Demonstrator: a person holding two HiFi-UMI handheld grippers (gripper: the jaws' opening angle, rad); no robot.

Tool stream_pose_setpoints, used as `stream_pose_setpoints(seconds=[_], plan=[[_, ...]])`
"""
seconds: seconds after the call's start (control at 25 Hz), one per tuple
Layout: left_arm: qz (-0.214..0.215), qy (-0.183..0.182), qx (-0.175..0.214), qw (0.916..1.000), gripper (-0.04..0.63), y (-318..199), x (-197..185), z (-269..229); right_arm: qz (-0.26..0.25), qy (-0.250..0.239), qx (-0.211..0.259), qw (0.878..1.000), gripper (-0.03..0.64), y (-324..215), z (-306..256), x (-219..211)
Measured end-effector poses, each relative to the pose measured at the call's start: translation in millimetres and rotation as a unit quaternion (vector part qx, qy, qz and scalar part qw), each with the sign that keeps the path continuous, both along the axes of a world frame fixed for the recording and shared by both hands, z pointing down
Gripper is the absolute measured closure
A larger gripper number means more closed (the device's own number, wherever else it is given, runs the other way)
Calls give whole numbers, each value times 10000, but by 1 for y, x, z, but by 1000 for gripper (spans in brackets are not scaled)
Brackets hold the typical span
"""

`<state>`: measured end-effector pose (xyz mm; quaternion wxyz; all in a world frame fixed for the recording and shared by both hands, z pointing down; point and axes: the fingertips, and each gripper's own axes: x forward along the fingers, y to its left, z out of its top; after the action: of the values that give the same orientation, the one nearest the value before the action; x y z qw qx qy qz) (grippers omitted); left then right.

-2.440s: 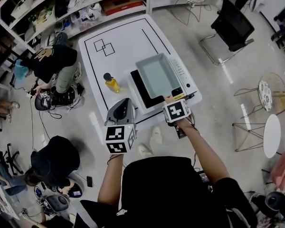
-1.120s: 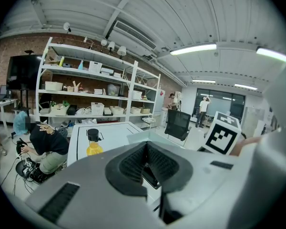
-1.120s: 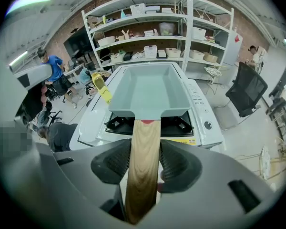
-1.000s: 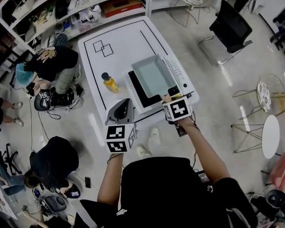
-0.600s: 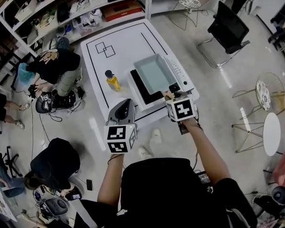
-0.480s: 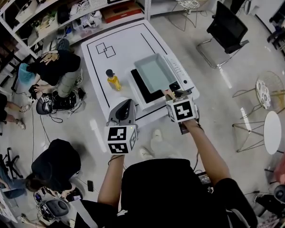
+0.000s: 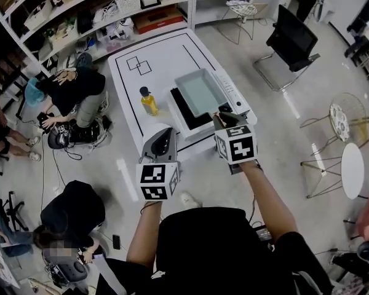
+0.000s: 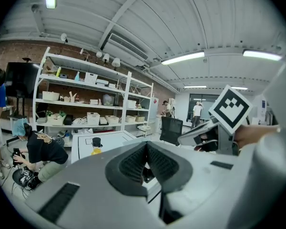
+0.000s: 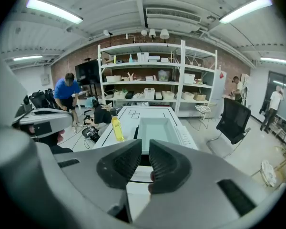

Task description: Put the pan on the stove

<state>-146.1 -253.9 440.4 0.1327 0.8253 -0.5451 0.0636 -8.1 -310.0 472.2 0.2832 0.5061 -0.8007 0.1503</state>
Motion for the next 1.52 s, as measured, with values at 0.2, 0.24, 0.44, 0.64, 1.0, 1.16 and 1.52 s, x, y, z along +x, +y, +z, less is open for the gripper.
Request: stream_pose_setpoints(seconds=[0.2, 0.24, 0.44, 0.64, 1.0, 1.16, 1.52], plan=[[125, -46, 219, 9997, 584, 11, 17, -22, -114, -175, 568, 9982, 601, 9, -34, 1], [138, -68, 276, 9995, 584, 13, 21, -27, -149, -247, 675, 9973, 604, 12, -41, 3], [99, -123, 423, 9990, 584, 32, 40, -44, -418, -609, 1081, 9914, 611, 32, -71, 9], [4, -140, 465, 9988, 584, 58, 63, -55, -627, -828, 1271, 9864, 612, 56, -88, 24], [-93, 271, 413, 9987, 584, 102, 88, -64, -709, -1121, 1675, 9769, 614, 103, -113, 50], [-208, 159, 447, 9987, 584, 121, 95, -66, -747, -1279, 1741, 9735, 614, 123, -121, 61], [-446, 129, 555, 9974, 584, 159, 105, -69, -889, -1315, 1742, 9718, 614, 156, -120, 72]])
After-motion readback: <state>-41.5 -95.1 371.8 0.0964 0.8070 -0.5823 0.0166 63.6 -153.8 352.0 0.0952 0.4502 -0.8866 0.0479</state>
